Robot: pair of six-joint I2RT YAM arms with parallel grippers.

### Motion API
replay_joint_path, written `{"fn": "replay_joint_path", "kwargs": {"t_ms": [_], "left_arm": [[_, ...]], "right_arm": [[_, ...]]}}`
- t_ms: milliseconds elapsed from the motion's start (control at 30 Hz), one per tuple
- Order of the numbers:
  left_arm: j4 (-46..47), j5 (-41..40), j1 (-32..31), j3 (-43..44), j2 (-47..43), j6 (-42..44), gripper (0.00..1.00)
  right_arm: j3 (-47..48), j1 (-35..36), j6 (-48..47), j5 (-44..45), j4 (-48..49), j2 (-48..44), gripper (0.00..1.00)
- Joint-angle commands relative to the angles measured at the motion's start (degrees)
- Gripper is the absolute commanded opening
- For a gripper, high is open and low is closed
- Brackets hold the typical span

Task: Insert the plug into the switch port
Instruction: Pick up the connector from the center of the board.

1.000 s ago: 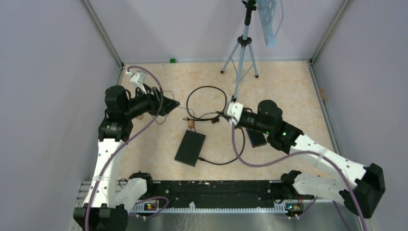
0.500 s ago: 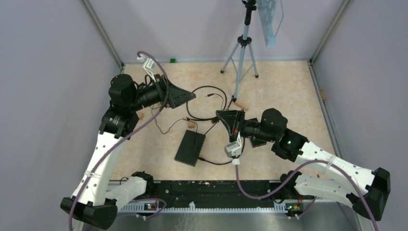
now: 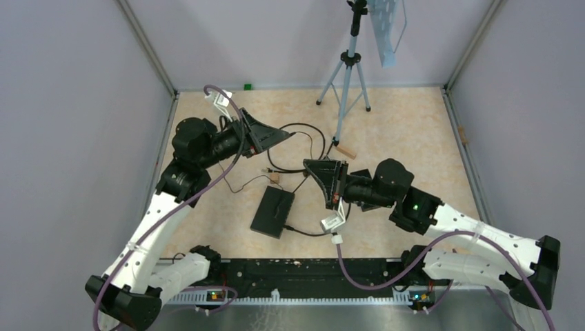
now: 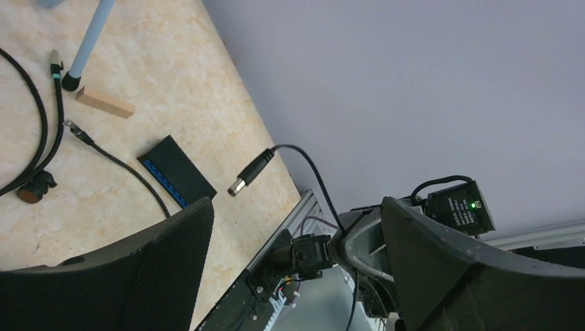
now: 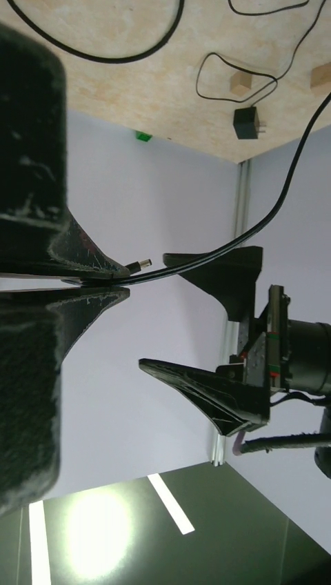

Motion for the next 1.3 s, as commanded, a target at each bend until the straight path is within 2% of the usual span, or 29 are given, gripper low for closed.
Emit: {"fn": "replay_joint_path", "kwargs": {"t_ms": [0, 333, 733, 967, 1133, 1267], "left_arm": [[6.6, -1.9, -1.1, -0.8, 0.6, -2.3, 0.94], [7.6, -2.2, -2.5, -2.6, 1.4, -3.2, 0.89], [13.0, 0.1, -2.9, -4.4, 0.1, -2.7, 0.48], [13.6, 1.0, -3.0, -5.1, -1.1, -1.3, 0.35], [13.9, 1.5, -3.1, -5.3, -1.9, -1.2, 0.32], [14.1, 1.3, -3.1, -5.1, -2.1, -0.9, 0.22]], "right_arm": [[3.4, 2.8, -1.4, 0.4, 1.8, -0.9, 0.0], [4.3, 5.8, -1.6, 0.9, 2.9, -1.0, 0.0], [2.9, 5.9, 0.2, 2.9, 3.7, -0.2, 0.0], [2.4, 5.9, 1.3, 4.0, 4.1, 0.2, 0.0], [2.2, 6.0, 1.6, 4.4, 4.3, 0.1, 0.0], [2.2, 5.9, 2.2, 3.6, 4.5, -0.3, 0.0]]}}
